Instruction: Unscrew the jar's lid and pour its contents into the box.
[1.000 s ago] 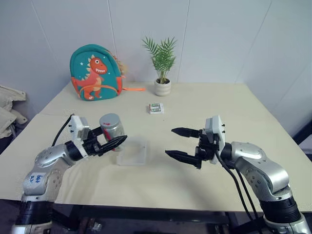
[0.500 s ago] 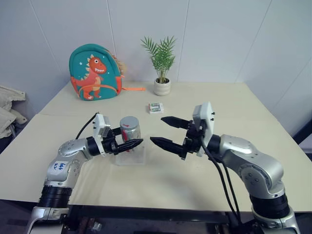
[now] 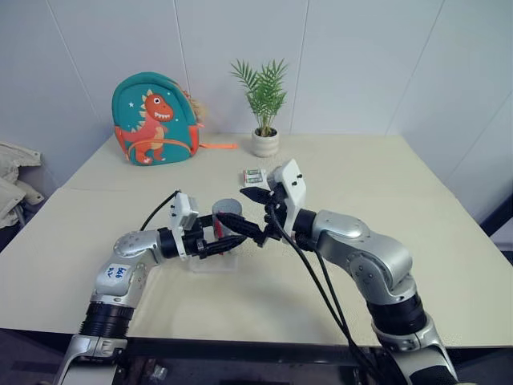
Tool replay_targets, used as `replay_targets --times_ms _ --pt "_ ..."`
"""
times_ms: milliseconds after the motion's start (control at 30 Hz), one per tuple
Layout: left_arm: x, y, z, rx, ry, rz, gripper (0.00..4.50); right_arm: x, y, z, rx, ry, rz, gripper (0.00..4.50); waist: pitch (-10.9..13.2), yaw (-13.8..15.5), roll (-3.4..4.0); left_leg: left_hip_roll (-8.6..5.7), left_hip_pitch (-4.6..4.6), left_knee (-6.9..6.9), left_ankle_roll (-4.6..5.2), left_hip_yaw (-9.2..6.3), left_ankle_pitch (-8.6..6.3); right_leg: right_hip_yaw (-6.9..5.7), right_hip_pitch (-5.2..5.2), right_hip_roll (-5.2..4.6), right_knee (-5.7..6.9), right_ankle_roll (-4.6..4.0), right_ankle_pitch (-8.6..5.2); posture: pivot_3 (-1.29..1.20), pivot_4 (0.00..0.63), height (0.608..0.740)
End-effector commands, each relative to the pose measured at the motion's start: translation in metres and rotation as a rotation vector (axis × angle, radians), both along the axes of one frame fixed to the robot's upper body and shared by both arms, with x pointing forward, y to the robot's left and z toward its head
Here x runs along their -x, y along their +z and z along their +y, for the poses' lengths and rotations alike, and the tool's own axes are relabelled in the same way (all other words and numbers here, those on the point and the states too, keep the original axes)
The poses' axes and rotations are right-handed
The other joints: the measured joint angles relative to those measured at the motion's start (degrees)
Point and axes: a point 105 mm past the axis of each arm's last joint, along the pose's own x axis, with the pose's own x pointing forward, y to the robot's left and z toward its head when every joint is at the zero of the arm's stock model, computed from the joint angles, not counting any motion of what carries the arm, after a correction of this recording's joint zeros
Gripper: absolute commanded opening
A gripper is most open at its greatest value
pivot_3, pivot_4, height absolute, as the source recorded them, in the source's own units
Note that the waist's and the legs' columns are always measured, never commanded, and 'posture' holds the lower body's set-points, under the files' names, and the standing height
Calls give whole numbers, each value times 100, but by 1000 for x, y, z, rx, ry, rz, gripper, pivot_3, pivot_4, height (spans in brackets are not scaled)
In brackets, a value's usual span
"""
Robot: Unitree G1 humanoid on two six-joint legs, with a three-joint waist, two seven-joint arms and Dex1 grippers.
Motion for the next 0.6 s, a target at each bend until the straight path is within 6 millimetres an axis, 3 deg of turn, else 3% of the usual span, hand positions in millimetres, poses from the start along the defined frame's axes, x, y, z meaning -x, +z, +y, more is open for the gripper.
replay_targets --times_ms 33,333,433,533,600 --pt "1 17 -3 3 -10 -70 2917 3 11 5 -8 7 -40 4500 0 -3 0 0 0 0 0 0 0 0 0 0 0 0 0 0 150 740" --pt "1 18 -3 6 -8 -77 2917 3 10 10 -13 19 -32 4500 0 -71 0 0 1 0 0 0 1 0 -1 0 6 0 0 0 150 740" --pt "1 18 -3 6 -7 -77 2917 3 12 10 -23 21 -33 3885 0 -110 0 0 1 0 0 0 1 0 -1 0 6 1 0 0 150 740" --pt "1 17 -2 4 -5 -76 2917 5 14 12 -38 39 -37 2891 0 -126 0 1 1 0 0 0 1 1 -3 2 9 1 -1 0 150 740" --pt "1 16 -1 3 -2 -74 2917 8 16 14 -49 55 -41 2678 0 -119 0 1 1 0 0 0 1 1 -4 2 12 0 -1 0 150 740"
